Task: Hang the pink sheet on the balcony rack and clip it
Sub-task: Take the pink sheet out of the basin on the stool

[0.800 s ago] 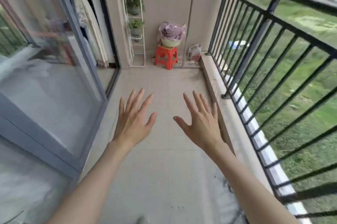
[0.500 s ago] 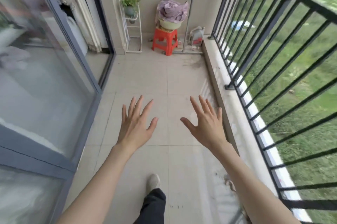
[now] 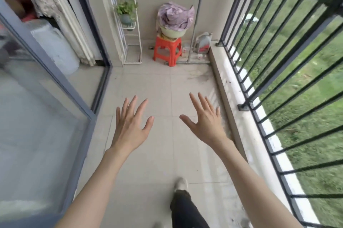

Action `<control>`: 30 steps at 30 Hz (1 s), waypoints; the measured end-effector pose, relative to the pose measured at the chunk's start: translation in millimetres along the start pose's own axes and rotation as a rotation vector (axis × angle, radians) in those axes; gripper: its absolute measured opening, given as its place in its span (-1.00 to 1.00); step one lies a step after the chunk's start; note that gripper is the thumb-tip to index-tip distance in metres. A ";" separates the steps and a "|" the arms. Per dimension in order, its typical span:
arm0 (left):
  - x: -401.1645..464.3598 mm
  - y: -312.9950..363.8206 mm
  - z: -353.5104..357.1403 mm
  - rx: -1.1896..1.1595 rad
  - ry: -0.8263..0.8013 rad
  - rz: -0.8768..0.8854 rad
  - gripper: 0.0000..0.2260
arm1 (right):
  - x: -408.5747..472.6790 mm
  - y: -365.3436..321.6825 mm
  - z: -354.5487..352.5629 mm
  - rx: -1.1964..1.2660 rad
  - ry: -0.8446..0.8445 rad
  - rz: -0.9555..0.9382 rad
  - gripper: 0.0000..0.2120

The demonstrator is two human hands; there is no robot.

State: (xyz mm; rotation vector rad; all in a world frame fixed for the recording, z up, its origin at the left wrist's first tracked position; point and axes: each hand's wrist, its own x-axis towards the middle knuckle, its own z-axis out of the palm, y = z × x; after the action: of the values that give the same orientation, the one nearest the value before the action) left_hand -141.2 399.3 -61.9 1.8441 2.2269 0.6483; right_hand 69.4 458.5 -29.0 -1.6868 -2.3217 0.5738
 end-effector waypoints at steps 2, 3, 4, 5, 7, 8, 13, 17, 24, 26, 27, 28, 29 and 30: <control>42.0 -0.6 12.4 -0.015 -0.035 -0.009 -0.34 | 45.8 10.2 -3.7 -0.009 -0.011 -0.006 -0.31; 64.9 0.4 18.9 -0.017 -0.042 -0.009 -0.35 | 70.0 16.0 -6.1 -0.011 -0.011 -0.011 -0.31; 88.6 1.7 25.0 -0.017 -0.045 -0.009 -0.36 | 94.2 21.5 -9.1 -0.012 -0.009 -0.015 -0.31; 114.6 3.6 29.2 -0.018 -0.042 -0.013 -0.36 | 119.9 26.3 -12.8 -0.013 -0.006 -0.021 -0.30; 170.3 8.1 34.9 -0.012 -0.040 -0.028 -0.39 | 172.2 34.0 -23.8 -0.025 -0.008 -0.040 -0.30; 197.5 11.4 36.4 -0.004 -0.043 -0.025 -0.40 | 197.2 37.3 -30.5 -0.037 -0.009 -0.056 -0.30; 319.2 20.6 33.4 0.022 -0.001 0.029 -0.41 | 319.9 47.0 -67.8 -0.072 0.032 -0.112 -0.30; 399.6 5.3 40.3 0.012 0.018 0.011 -0.34 | 405.7 46.6 -77.3 -0.080 0.025 -0.138 -0.30; 547.9 -35.4 75.7 0.009 -0.058 0.001 -0.32 | 563.7 48.0 -58.3 -0.063 -0.011 -0.089 -0.30; 597.3 -50.7 79.4 -0.003 -0.071 0.009 -0.34 | 613.3 45.8 -55.2 -0.049 -0.003 -0.068 -0.31; 622.7 -58.1 78.3 -0.005 -0.083 0.015 -0.36 | 637.1 43.4 -55.3 -0.041 0.000 -0.051 -0.31; 647.9 -66.0 76.6 -0.007 -0.093 0.019 -0.38 | 660.2 40.5 -55.7 -0.035 0.000 -0.039 -0.31; 673.5 -73.1 73.9 -0.008 -0.096 0.021 -0.38 | 682.7 37.3 -56.4 -0.033 -0.001 -0.033 -0.31; 699.3 -79.2 70.9 -0.005 -0.095 0.025 -0.37 | 704.0 34.5 -57.5 -0.030 -0.001 -0.028 -0.31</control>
State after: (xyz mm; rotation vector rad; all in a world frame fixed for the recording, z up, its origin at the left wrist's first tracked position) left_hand -333.7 1079.9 -64.0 1.8619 2.1439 0.5580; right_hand -103.7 1144.2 -30.2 -1.6640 -2.3624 0.5376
